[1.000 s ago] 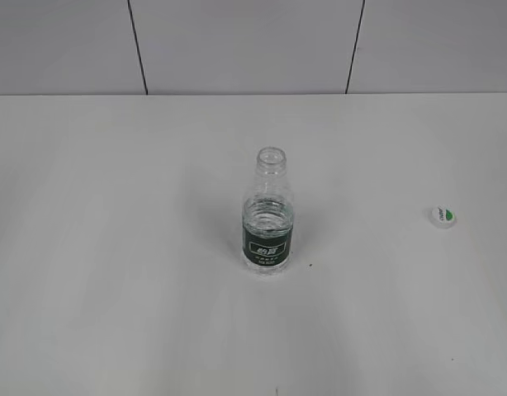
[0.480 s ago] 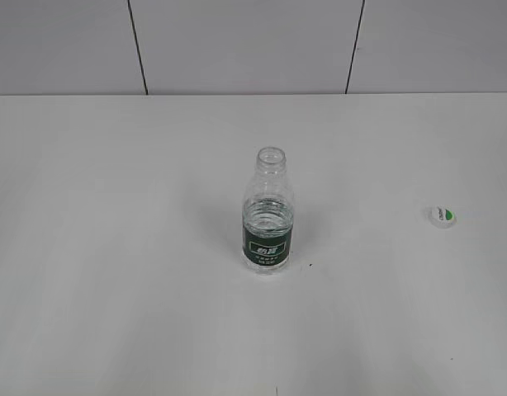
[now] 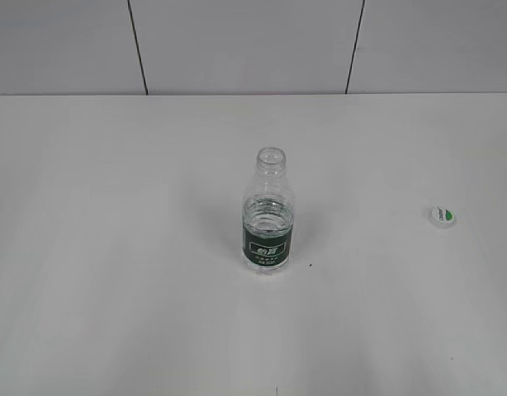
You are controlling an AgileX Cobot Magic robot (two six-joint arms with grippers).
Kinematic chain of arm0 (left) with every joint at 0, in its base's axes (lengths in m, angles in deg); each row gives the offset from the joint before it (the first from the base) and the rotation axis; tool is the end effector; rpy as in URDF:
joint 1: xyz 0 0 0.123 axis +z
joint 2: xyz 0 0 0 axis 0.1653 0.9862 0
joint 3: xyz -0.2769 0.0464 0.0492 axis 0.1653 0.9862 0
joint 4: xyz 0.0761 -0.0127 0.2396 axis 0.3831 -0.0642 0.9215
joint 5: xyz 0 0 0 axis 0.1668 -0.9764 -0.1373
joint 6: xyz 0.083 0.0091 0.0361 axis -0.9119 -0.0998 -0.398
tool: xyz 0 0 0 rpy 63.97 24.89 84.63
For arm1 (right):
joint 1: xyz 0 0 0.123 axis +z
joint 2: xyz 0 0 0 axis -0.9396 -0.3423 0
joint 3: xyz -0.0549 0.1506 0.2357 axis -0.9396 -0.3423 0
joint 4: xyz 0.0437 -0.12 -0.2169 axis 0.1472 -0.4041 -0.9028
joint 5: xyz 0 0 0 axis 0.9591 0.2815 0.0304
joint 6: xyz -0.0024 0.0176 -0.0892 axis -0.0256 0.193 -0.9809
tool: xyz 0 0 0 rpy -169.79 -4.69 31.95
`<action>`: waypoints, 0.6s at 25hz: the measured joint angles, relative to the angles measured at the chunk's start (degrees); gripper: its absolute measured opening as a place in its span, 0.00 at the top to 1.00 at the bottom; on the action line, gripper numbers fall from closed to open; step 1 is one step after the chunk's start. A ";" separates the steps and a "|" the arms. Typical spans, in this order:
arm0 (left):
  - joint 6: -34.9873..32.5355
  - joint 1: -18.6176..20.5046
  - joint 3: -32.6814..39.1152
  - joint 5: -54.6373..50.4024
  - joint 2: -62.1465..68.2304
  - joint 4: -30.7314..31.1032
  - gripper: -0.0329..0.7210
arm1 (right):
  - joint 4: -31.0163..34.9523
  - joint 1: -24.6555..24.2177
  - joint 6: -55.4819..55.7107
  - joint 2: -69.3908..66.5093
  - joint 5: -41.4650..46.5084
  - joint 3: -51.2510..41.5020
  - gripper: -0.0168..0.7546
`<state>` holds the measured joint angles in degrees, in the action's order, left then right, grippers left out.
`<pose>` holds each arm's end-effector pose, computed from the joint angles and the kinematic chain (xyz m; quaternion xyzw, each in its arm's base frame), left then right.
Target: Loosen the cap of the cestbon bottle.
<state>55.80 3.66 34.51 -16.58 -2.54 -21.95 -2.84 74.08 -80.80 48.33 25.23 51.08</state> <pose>-0.0089 -0.0008 0.2819 0.0312 0.8483 -0.0457 0.5266 -0.0085 0.0010 0.2803 -0.0803 0.8482 -0.0011 0.5236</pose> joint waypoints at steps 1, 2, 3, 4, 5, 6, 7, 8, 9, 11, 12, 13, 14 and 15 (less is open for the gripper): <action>-0.08 0.00 0.00 0.00 0.00 0.00 0.25 | -0.12 0.00 0.00 0.00 -0.01 0.00 0.38; -0.12 0.00 0.00 0.00 0.00 0.00 0.25 | -0.18 0.00 0.00 0.00 -0.01 0.00 0.38; -0.12 0.00 0.00 0.00 0.00 0.17 0.25 | -0.33 0.00 0.00 0.00 -0.01 0.00 0.38; -0.12 0.00 0.00 0.00 0.00 0.45 0.25 | -0.51 0.00 0.00 0.00 -0.01 0.00 0.38; -0.12 0.00 0.00 0.00 0.00 0.80 0.25 | -1.21 0.00 0.00 0.00 -0.01 0.00 0.38; -0.12 0.00 0.00 0.00 0.00 1.25 0.25 | -1.21 0.00 0.00 0.00 -0.01 0.00 0.38; -0.12 0.05 0.00 0.00 0.00 1.25 0.25 | -1.21 0.00 0.00 0.00 0.01 0.00 0.38; -0.12 0.11 0.00 0.00 0.00 1.25 0.25 | -1.68 0.00 0.00 0.00 0.01 0.00 0.38; -0.12 0.11 0.00 0.00 0.00 1.25 0.25 | -1.73 0.00 0.00 0.00 0.06 0.00 0.38; -0.12 0.11 0.00 0.00 0.00 1.25 0.25 | -1.85 0.00 0.00 0.00 0.06 0.00 0.38; -0.12 0.15 0.00 0.00 0.00 1.25 0.25 | -1.85 0.00 0.00 0.00 0.06 0.00 0.38; -0.12 0.15 0.00 0.00 0.00 1.25 0.25 | -1.85 0.00 0.00 0.00 0.06 0.00 0.38; -0.12 0.15 0.00 0.00 0.00 1.25 0.25 | -1.85 0.00 0.00 0.00 0.06 0.00 0.38; -0.12 0.15 0.00 0.00 0.00 1.25 0.25 | -1.85 0.00 0.00 0.00 0.06 0.00 0.38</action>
<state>55.69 3.82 34.51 -16.58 -2.54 -20.71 -4.69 74.08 -80.80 48.33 25.29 51.08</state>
